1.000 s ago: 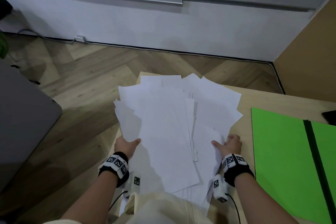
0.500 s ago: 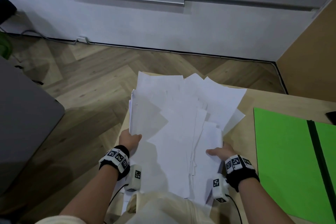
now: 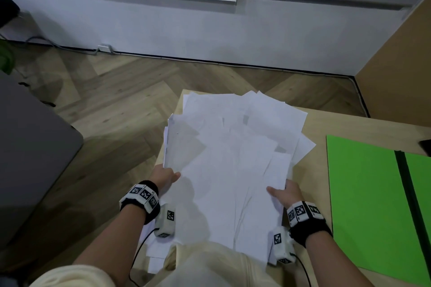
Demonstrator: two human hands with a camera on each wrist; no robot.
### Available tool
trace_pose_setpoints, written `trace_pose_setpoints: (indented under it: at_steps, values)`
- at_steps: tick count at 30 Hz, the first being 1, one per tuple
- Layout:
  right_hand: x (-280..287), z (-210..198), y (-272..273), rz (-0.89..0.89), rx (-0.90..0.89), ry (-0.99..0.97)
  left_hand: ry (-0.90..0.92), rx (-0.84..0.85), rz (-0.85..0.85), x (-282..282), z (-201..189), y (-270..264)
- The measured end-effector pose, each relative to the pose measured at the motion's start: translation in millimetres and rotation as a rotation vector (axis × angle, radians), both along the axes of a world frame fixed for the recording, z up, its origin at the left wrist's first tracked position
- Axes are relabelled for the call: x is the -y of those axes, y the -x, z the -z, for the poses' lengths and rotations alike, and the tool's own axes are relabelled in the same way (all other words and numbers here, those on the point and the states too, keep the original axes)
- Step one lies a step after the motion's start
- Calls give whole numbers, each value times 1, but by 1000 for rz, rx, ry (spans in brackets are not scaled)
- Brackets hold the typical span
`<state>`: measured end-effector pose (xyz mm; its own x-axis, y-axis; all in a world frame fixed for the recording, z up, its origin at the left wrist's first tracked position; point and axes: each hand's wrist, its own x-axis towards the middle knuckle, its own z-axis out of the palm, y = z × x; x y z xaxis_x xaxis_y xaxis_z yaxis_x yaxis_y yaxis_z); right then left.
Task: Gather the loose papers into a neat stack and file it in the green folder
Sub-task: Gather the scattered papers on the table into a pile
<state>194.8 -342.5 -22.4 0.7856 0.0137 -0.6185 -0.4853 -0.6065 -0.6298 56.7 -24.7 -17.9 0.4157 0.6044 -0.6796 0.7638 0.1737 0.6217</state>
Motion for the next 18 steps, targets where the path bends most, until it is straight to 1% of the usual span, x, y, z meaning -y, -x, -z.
trace_pose_setpoints:
  at_steps: [2,3,4,5,7,8,9,10,11,13,15,17,18]
  values:
    - [0,-4,-1,145,120,-104,32,-22,14,-3,2,3]
    - [-2,-5,-1,203,147,-144,46,-22,21,-4,3,4]
    - [-6,-4,0,206,145,-169,52,-22,29,-3,3,5]
    - [-11,-4,3,156,124,-166,58,-17,37,-2,1,5]
    - [-22,5,6,0,64,-116,64,-3,47,-2,2,5]
    - [-25,11,4,-46,62,-98,67,2,45,-2,2,5]
    - [-26,13,0,-52,75,-89,61,6,35,-1,2,5]
    - [-26,13,-5,-22,109,-79,50,4,24,-2,4,6]
    - [-24,13,-12,44,157,-42,42,-4,17,-2,4,7]
    - [-16,12,-29,250,236,90,28,-23,2,-1,6,7]
    - [-6,12,-42,369,172,195,25,-23,-14,1,8,8]
    - [-3,14,-51,387,91,231,27,-18,-32,2,9,8]
    - [-5,14,-55,374,82,236,28,-13,-39,2,9,8]
